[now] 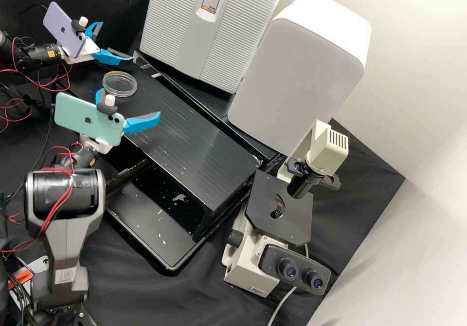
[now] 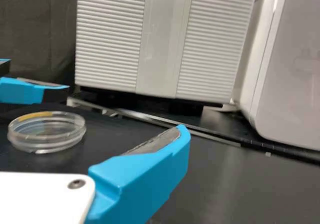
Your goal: Slide the petri dish to the left
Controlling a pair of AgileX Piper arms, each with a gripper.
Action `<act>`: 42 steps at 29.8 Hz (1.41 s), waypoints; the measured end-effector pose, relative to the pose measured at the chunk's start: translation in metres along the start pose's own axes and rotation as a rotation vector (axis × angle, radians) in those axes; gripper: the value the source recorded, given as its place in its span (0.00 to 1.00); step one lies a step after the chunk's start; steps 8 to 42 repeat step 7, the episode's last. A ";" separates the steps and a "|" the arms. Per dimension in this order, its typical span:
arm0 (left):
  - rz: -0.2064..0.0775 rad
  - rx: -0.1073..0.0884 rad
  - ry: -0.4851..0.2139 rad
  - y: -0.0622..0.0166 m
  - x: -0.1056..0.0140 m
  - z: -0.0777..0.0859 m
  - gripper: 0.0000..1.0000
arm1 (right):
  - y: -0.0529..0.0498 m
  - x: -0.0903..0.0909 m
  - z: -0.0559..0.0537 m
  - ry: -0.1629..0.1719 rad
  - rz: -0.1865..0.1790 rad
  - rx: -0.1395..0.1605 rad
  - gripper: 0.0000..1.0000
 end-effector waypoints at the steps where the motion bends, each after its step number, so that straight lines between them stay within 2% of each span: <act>1: 0.000 0.000 0.000 0.0000 0.000 0.000 1.00 | 0.000 -0.004 0.000 0.005 -0.009 0.006 1.00; 4: 0.000 0.000 0.000 0.0000 0.000 0.000 1.00 | -0.001 -0.019 0.002 0.024 -0.040 0.039 1.00; 7: 0.000 0.000 0.000 0.0000 0.000 0.000 1.00 | 0.001 -0.029 0.004 0.018 -0.046 0.065 1.00; 42: 0.000 0.000 0.000 0.0000 0.000 0.000 1.00 | 0.001 -0.029 0.004 0.018 -0.046 0.065 1.00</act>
